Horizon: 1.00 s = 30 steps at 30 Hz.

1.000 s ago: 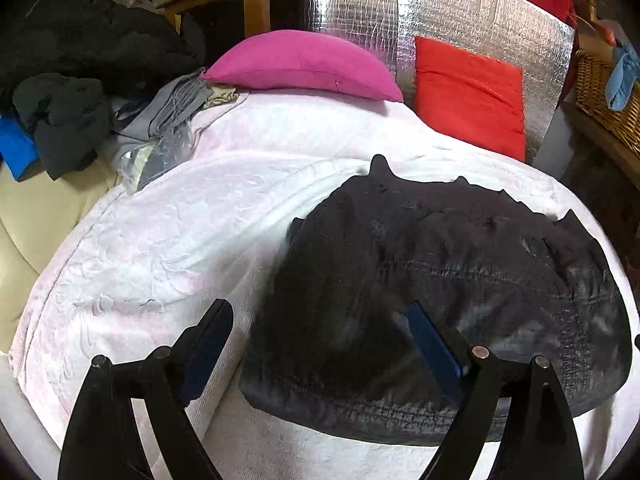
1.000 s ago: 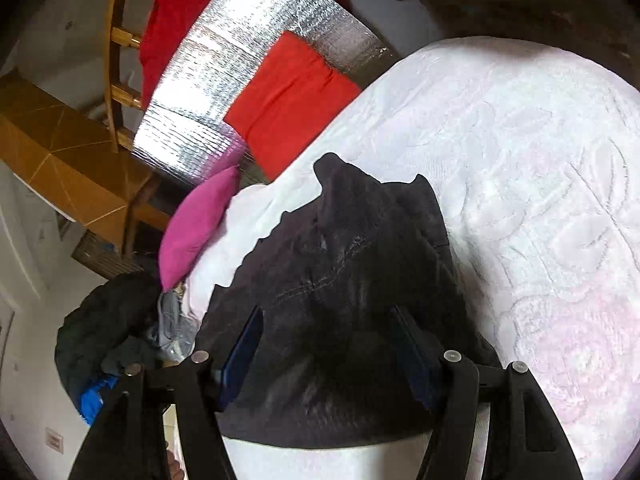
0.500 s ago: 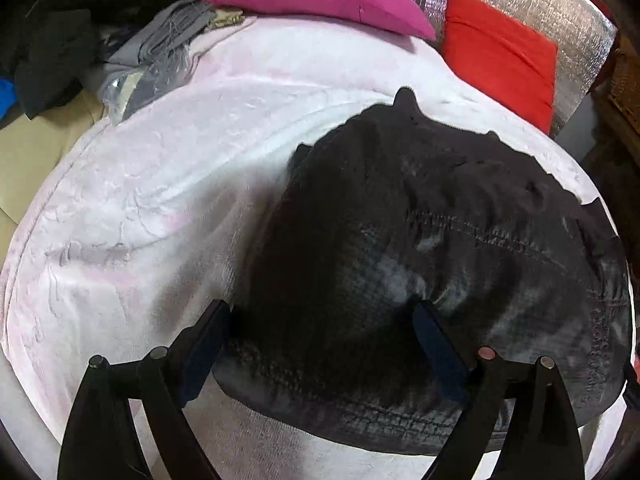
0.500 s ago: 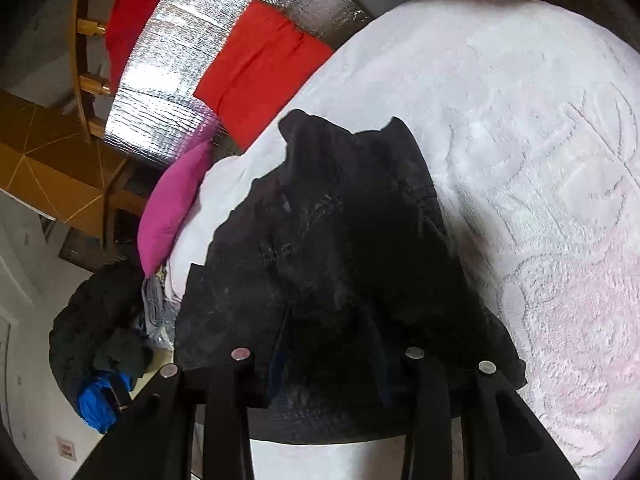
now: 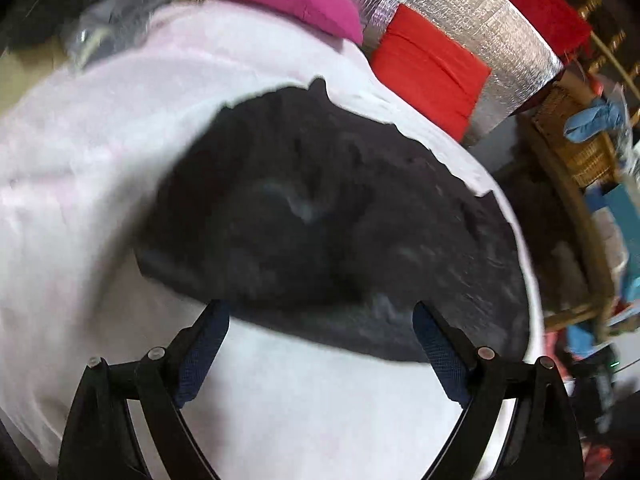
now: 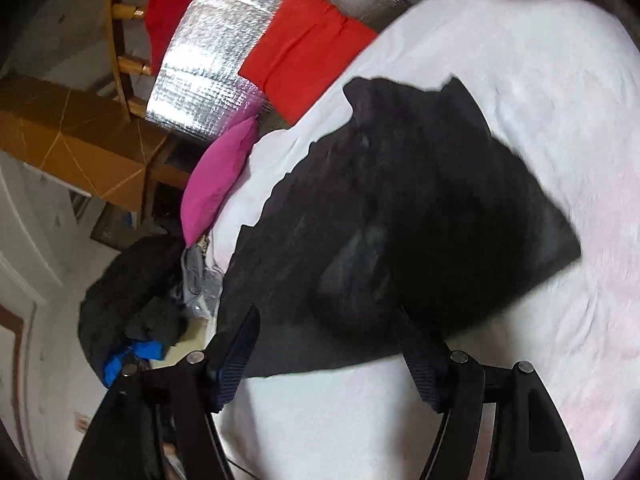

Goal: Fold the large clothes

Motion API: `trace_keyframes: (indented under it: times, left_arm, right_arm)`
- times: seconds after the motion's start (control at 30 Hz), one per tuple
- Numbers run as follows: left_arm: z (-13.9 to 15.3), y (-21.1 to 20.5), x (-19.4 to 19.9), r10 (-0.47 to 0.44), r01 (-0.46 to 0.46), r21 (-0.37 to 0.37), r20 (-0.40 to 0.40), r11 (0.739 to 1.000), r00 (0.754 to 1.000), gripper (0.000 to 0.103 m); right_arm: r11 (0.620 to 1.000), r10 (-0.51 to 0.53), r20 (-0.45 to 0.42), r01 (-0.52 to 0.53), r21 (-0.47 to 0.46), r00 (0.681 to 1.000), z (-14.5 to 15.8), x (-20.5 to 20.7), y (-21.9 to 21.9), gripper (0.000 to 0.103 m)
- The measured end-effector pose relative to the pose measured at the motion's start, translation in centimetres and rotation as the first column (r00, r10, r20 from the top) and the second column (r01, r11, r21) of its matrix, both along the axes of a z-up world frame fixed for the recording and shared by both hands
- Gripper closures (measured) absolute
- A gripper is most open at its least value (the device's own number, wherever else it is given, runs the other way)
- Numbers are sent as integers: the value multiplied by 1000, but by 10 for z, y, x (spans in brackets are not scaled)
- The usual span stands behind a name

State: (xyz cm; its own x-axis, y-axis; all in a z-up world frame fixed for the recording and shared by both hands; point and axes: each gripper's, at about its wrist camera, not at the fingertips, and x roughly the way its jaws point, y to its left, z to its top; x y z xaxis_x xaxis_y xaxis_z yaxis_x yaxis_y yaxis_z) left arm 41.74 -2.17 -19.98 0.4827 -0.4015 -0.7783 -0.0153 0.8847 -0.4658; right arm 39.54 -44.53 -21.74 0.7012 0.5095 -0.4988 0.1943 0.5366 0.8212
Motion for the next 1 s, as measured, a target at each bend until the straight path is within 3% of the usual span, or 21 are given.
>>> trace_keyframes:
  times: [0.2,0.3,0.5,0.77,1.0]
  left_arm:
    - [-38,7,-12,53,-84,-172,-174,982,983,10]
    - [-50,9,-11,70,-121,-238,-213,964,975,10]
    - [-53,24,7,167,-230,-369,-194,901,967,10]
    - [-78,26,31,218,-306,-490,-229,816,949,10]
    - [-83,23,46,240,-311,-528,-200,791,950,11]
  right_arm:
    - [994,-64,-65,69,88,996,-20,-21,4,30]
    - [984,-121,-111,134,119,986,-32,-26,0,30]
    - [945,-233,-181,266,189,956,-59,-25,-14,30]
    - [926,-302,-111,319,203,947,-64,4,-16,29]
    - [932,-340,-53,344,113,939,-56,28,-14,27]
